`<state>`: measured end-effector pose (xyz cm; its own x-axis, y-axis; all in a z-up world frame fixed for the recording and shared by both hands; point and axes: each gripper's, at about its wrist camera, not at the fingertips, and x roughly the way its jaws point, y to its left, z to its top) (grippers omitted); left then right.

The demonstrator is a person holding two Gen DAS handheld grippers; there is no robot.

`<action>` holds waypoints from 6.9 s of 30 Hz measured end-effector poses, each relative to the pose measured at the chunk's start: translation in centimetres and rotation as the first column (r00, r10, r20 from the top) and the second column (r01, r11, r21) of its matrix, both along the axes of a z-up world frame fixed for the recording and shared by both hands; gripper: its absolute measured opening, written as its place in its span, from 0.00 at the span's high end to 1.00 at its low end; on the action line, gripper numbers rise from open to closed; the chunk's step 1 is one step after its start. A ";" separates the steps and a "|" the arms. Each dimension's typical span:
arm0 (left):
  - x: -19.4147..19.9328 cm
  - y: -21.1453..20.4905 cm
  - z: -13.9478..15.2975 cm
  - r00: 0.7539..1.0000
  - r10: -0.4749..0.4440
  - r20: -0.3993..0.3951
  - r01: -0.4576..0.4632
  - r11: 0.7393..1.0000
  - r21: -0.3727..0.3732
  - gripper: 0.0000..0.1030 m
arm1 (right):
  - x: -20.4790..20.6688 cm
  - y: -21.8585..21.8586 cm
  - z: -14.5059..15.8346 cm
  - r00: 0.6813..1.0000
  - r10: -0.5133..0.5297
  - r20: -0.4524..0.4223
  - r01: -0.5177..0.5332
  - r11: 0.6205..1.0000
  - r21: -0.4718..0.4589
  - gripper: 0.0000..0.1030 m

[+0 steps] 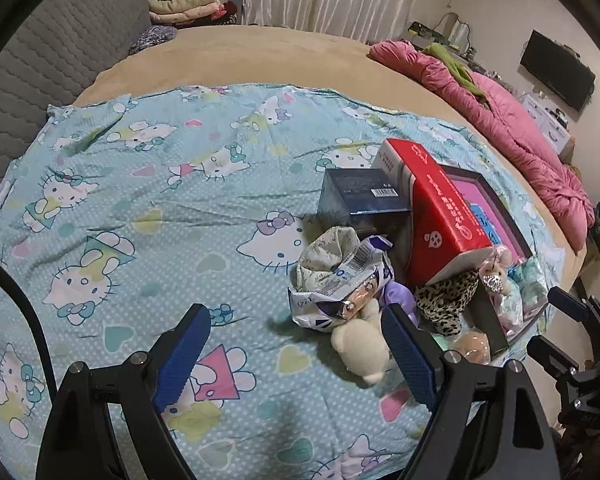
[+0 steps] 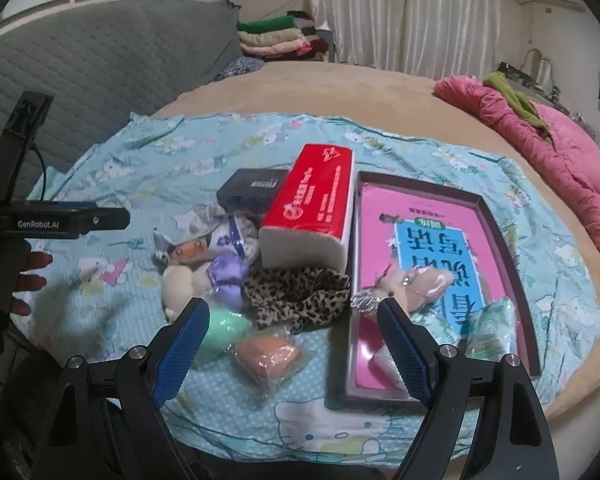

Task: Organize soft objects
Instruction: 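Lower both open tools over the pile beside the red tissue box, then grasp the white-purple wrapped pack with the left tool while the right tool grasps the bagged peach sponge, then lift both held items and carry them over the pink book tray, then lower both items onto the pink book and open both tools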

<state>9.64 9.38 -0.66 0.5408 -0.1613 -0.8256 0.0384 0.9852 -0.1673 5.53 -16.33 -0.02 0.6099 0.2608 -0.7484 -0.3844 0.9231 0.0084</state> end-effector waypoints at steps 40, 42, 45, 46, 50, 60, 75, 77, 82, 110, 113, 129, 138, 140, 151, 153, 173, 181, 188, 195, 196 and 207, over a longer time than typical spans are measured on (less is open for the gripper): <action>5.2 -5.9 -6.5 0.958 -0.259 -0.123 0.280 0.938 0.205 0.25 | 3.3 3.3 -8.5 0.952 0.179 -0.247 -0.233 0.950 -0.209 0.37; 5.4 -6.1 -6.5 0.957 -0.264 -0.122 0.285 0.933 0.220 0.28 | 3.4 3.0 -8.3 0.953 0.174 -0.249 -0.224 0.956 -0.187 0.41; 5.4 -6.2 -6.6 0.952 -0.278 -0.128 0.301 0.929 0.215 0.33 | 3.4 2.2 -7.9 0.954 0.162 -0.253 -0.203 0.969 -0.143 0.43; 5.5 -6.3 -6.6 0.951 -0.283 -0.123 0.304 0.928 0.217 0.34 | 3.5 1.9 -7.8 0.955 0.154 -0.255 -0.192 0.972 -0.133 0.43; 5.5 -6.4 -6.7 0.949 -0.294 -0.115 0.313 0.923 0.223 0.38 | 3.7 0.8 -7.4 0.955 0.121 -0.272 -0.149 0.985 -0.086 0.44; 5.2 -4.6 -5.8 0.961 -0.259 -0.092 0.269 0.955 0.126 0.51 | 3.5 -0.7 -6.0 0.965 0.088 -0.245 -0.091 0.996 0.001 0.44; 2.7 -3.6 -1.7 0.983 -0.183 -0.007 0.183 0.982 0.050 0.52 | 3.2 -2.1 -4.3 0.979 0.047 -0.196 -0.024 0.993 0.115 0.44; 2.4 -4.0 -1.3 0.983 -0.184 0.000 0.184 0.982 0.042 0.52 | 3.1 -2.3 -4.0 0.982 0.039 -0.186 -0.015 0.992 0.124 0.44; 1.8 -5.4 -0.3 0.983 -0.180 0.022 0.179 0.983 0.029 0.52 | 3.1 -3.1 -3.0 0.988 0.006 -0.152 0.019 0.987 0.158 0.44; -1.7 -17.5 5.3 0.945 -0.294 0.141 0.299 0.954 -0.018 0.52 | 1.0 -12.0 4.0 0.969 -0.244 0.023 0.229 0.935 0.272 0.45; -1.8 -18.7 5.6 0.940 -0.309 0.143 0.315 0.949 -0.019 0.52 | 0.8 -13.2 4.5 0.962 -0.271 0.030 0.251 0.924 0.286 0.45; -1.5 -23.5 4.6 0.927 -0.358 0.113 0.359 0.933 0.010 0.53 | -0.3 -17.4 5.3 0.939 -0.338 0.059 0.303 0.898 0.320 0.45; -1.0 -25.2 2.9 0.923 -0.378 0.078 0.377 0.926 0.024 0.53 | 0.0 -18.2 4.1 0.939 -0.342 0.034 0.312 0.890 0.333 0.45; -0.8 -25.5 2.5 0.924 -0.375 0.070 0.374 0.927 0.029 0.53 | 0.1 -18.3 3.8 0.940 -0.341 0.026 0.313 0.888 0.336 0.45; -0.6 -26.7 -0.4 0.913 -0.407 0.004 0.407 0.913 0.027 0.53 | 0.8 -18.6 2.1 0.939 -0.343 -0.015 0.328 0.884 0.332 0.45; -0.6 -27.2 -1.0 0.908 -0.420 -0.012 0.420 0.907 0.027 0.53 | 0.9 -18.6 1.8 0.939 -0.342 -0.023 0.330 0.884 0.331 0.45; 1.7 -27.2 -4.0 0.920 -0.390 -0.050 0.391 0.920 0.012 0.54 | 2.7 -17.6 -1.0 0.945 -0.318 -0.075 0.326 0.896 0.303 0.45; 2.6 -27.1 -4.2 0.926 -0.375 -0.041 0.376 0.927 0.018 0.54 | 3.8 -17.3 -1.9 0.943 -0.318 -0.094 0.332 0.898 0.289 0.45; 3.3 -26.9 -4.4 0.930 -0.366 -0.036 0.367 0.930 0.035 0.54 | 4.8 -16.9 -3.1 0.941 -0.315 -0.128 0.339 0.900 0.274 0.45; 3.1 -26.7 -4.3 0.929 -0.369 -0.029 0.370 0.928 0.042 0.54 | 5.8 -16.2 -4.5 0.941 -0.304 -0.150 0.333 0.911 0.242 0.45; 3.1 -26.7 -4.2 0.929 -0.370 -0.029 0.371 0.927 0.045 0.54 | 5.9 -16.1 -4.7 0.940 -0.306 -0.152 0.335 0.912 0.238 0.45; 3.0 -26.6 -4.1 0.928 -0.371 -0.024 0.372 0.927 0.051 0.54 | 6.9 -15.7 -5.6 0.940 -0.306 -0.153 0.333 0.922 0.200 0.45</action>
<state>12.60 -17.23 -4.78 0.4395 -0.3039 -0.8453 0.4017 0.9082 -0.1177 12.43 -32.04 -5.63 0.6005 0.2323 -0.7652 -0.0535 0.9664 0.2514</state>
